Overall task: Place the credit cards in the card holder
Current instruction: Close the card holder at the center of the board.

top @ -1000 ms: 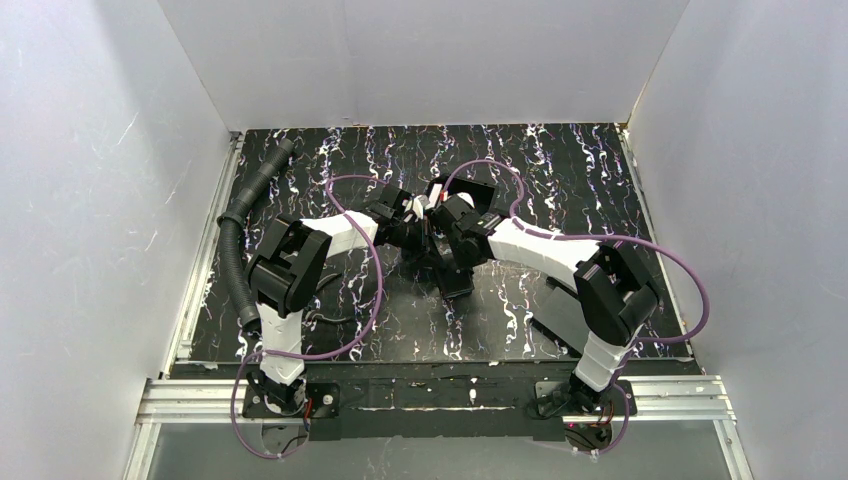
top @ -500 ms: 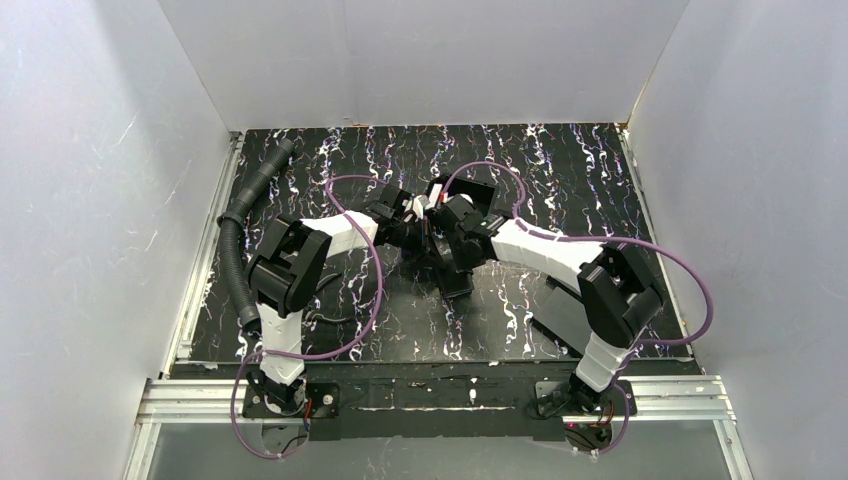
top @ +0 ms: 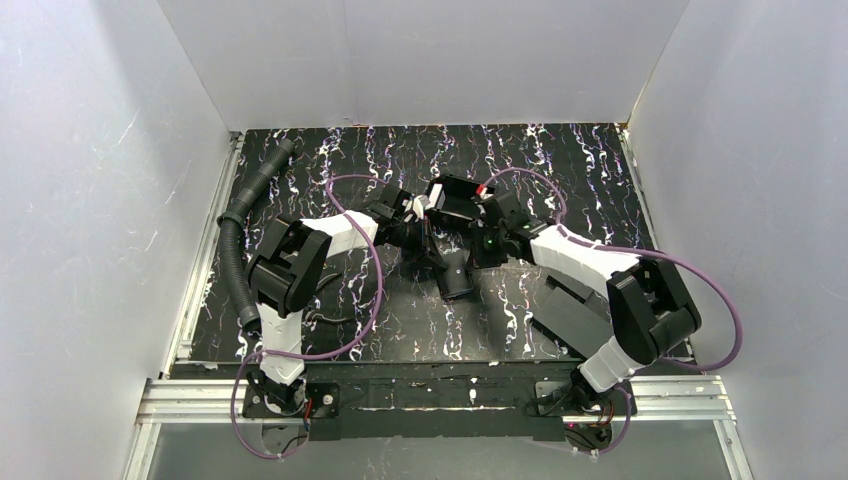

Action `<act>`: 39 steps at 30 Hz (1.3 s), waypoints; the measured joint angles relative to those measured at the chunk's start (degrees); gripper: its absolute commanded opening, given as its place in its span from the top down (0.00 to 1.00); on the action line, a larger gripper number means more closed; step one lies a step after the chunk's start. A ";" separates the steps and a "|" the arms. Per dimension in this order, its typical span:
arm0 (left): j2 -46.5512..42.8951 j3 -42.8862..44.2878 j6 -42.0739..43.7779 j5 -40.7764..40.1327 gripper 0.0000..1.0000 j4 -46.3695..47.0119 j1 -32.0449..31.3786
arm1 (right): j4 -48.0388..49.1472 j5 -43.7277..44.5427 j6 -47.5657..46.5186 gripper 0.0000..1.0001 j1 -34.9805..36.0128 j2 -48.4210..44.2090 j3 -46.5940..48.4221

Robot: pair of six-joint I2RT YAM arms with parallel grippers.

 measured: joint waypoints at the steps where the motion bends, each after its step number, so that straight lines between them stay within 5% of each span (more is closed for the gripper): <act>1: -0.02 0.04 0.13 0.00 1.00 -0.09 0.00 | 1.07 -1.81 0.22 0.99 -1.05 -0.48 -0.96; 18: 0.00 0.61 1.03 -0.31 1.00 -1.16 -0.46 | 16.79 -20.31 6.51 0.99 -8.57 -2.67 -10.69; 39: 0.13 0.87 1.07 -0.55 1.00 -1.31 -0.70 | 25.27 -25.33 9.38 0.99 -9.05 2.71 -12.63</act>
